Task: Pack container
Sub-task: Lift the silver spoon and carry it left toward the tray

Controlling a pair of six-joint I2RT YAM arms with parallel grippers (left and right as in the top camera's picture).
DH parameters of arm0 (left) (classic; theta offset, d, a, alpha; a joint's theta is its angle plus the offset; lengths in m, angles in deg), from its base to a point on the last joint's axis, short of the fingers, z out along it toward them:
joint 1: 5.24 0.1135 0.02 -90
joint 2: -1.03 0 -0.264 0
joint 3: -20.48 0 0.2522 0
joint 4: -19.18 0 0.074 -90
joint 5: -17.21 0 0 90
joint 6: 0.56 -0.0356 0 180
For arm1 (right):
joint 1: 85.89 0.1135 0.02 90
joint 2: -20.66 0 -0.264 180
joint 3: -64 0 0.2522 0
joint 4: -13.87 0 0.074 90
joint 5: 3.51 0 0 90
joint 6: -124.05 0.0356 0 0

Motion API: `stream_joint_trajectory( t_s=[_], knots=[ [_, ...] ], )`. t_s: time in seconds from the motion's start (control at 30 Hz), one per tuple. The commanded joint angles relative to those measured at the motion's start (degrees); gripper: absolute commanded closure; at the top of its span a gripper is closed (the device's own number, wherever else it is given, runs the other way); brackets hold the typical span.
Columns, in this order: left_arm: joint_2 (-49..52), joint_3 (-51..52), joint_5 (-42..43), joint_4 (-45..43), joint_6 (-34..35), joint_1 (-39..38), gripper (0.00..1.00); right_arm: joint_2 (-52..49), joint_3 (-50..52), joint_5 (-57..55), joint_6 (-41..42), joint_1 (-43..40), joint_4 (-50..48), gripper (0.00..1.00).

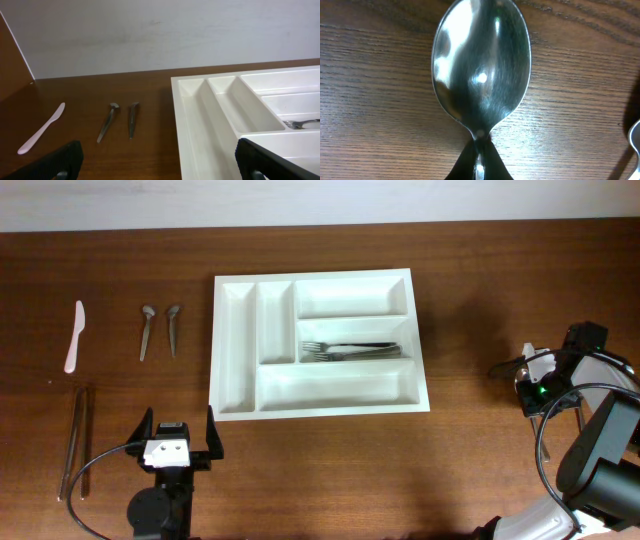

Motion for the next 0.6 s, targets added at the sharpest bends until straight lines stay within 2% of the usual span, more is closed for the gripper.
stream_joint_trajectory(
  t_s=[0.0, 0.37, 0.57],
  knots=[
    [-0.3, 0.3, 0.0, 0.2, 0.5, 0.4, 0.01, -1.2, 0.6, -0.5, 0.4, 0.3, -0.3, 0.96],
    [-0.3, 0.3, 0.0, 0.2, 0.5, 0.4, 0.01, -1.2, 0.3, -0.5, 0.4, 0.3, -0.1, 0.96],
    [-0.3, 0.3, 0.0, 0.2, 0.5, 0.4, 0.01, -1.1, -3.6, -0.5, 0.4, 0.3, 1.2, 0.96]
  ],
)
